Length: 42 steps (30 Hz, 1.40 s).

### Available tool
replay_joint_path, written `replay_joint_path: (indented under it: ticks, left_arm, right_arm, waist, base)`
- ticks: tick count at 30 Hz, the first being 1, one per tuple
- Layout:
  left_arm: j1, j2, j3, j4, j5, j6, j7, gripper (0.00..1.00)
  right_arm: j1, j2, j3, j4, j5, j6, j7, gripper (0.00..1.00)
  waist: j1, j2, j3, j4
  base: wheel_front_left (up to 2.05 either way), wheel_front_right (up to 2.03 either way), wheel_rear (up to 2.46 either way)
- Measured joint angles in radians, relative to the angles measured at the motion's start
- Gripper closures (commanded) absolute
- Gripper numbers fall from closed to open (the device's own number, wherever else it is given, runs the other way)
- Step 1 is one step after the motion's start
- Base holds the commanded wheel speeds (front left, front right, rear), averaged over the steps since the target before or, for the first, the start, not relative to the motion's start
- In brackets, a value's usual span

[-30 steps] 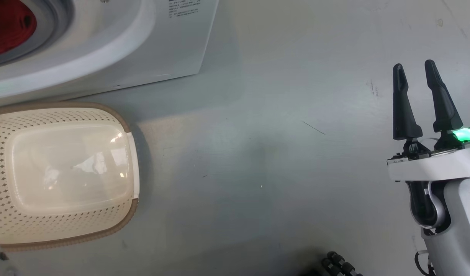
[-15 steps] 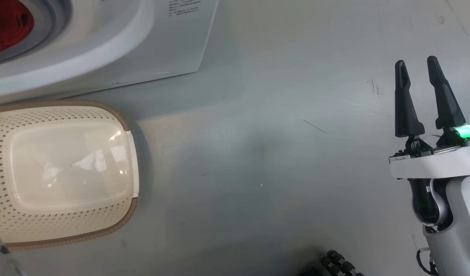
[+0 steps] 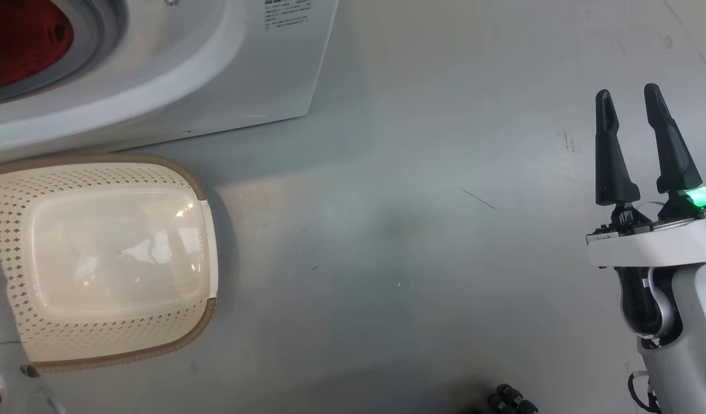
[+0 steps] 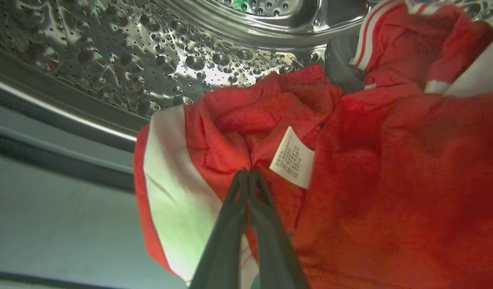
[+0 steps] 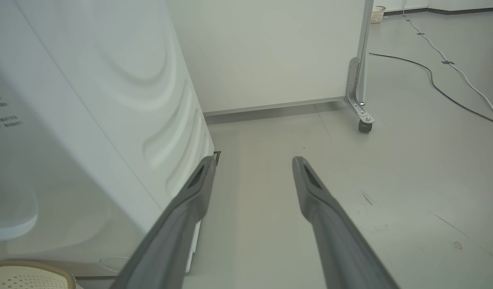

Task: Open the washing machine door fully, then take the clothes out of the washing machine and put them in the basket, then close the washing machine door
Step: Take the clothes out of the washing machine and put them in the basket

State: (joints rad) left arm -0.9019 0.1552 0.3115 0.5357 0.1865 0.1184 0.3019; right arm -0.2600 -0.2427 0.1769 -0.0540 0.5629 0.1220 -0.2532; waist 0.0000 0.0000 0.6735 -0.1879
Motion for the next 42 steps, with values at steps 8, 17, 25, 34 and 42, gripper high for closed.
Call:
replay_joint_path:
  ticks: [8, 17, 25, 34, 42]
  left_arm:
    - [0.005, -0.045, -0.008, 0.017, -0.037, 0.000, -0.104, 1.00]
    - [0.068, -0.086, -0.016, 0.038, -0.084, -0.022, -0.245, 1.00]
    - [0.113, -0.104, -0.009, 0.037, -0.135, -0.055, -0.358, 1.00]
    - [0.179, -0.113, -0.042, 0.019, -0.166, -0.125, -0.471, 1.00]
    - [0.275, -0.126, -0.093, 0.004, -0.169, -0.178, -0.525, 1.00]
  right_arm:
    - [0.001, -0.008, -0.004, 0.012, -0.007, 0.000, 0.000, 0.00]
    - [0.024, -0.010, -0.007, 0.029, -0.020, 0.000, 0.000, 0.00]
    - [0.066, -0.010, -0.027, 0.037, -0.030, 0.000, 0.000, 0.00]
    - [0.109, -0.008, -0.041, 0.044, -0.049, 0.000, 0.000, 0.00]
    - [0.142, 0.000, -0.069, 0.044, -0.055, 0.000, 0.000, 0.00]
  waist:
    - [0.0000, 0.0000, -0.047, 0.019]
    - [0.0000, 0.0000, -0.121, 0.047]
    - [0.0000, 0.0000, -0.196, 0.078]
    - [0.0000, 0.0000, -0.272, 0.121]
    - [0.0000, 0.0000, -0.341, 0.154]
  base:
    - [0.00, 0.00, 0.00]
    - [0.00, 0.00, 0.00]
    - [0.00, 0.00, 0.00]
    - [0.00, 0.00, 0.00]
    - [0.00, 0.00, 0.00]
